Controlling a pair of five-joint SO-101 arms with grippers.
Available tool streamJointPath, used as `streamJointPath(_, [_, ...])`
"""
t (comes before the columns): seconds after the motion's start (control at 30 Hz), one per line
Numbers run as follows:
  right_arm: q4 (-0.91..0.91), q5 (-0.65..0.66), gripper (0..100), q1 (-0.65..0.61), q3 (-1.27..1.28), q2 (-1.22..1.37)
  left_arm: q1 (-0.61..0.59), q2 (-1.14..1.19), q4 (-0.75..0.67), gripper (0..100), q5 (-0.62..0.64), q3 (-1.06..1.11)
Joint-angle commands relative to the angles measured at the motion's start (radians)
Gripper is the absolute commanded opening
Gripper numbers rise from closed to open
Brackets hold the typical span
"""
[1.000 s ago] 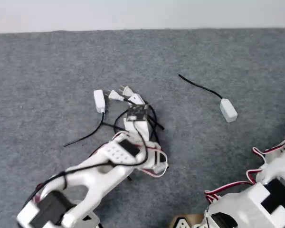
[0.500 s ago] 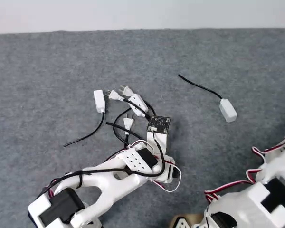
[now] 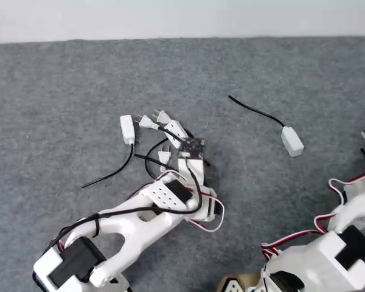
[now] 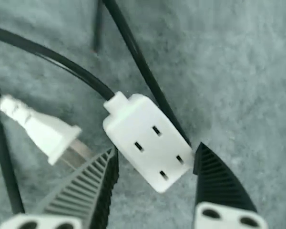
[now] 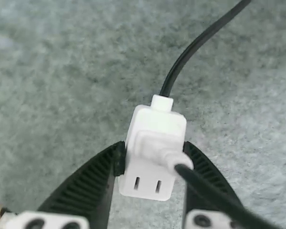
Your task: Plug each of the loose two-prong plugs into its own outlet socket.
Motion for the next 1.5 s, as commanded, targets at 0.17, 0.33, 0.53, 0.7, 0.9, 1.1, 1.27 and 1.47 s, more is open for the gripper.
streamJointPath(0.17, [0.067,0.029,13.8,-0.070,-0.072,-0.005,-0.018,-0.002,-0.025,23,-0.021,-0.044])
streamJointPath(0.33, [0.068,0.081,13.8,-0.081,-0.072,-0.005,-0.018,-0.002,-0.031,12,-0.107,-0.044])
streamJointPath(0.53, [0.058,0.127,13.8,-0.042,-0.078,-0.005,-0.018,-0.002,-0.009,23,-0.124,-0.042])
streamJointPath(0.7, [0.004,0.167,14.7,0.047,-0.094,0.004,-0.018,-0.002,0.009,28,-0.124,-0.042])
streamJointPath(0.9, [-0.008,0.169,34.9,0.081,-0.103,-0.004,-0.018,-0.002,0.018,28,-0.127,-0.039])
streamJointPath(1.1, [0.002,0.161,27.0,0.070,-0.132,-0.005,-0.020,0.040,0.058,28,-0.129,-0.064])
streamJointPath(1.27, [0.012,0.161,23.9,0.053,-0.126,-0.002,-0.025,0.207,0.178,28,-0.123,-0.205])
streamJointPath(1.47, [0.016,0.167,24.5,0.053,-0.124,0.005,-0.060,0.377,0.313,28,-0.132,-0.392])
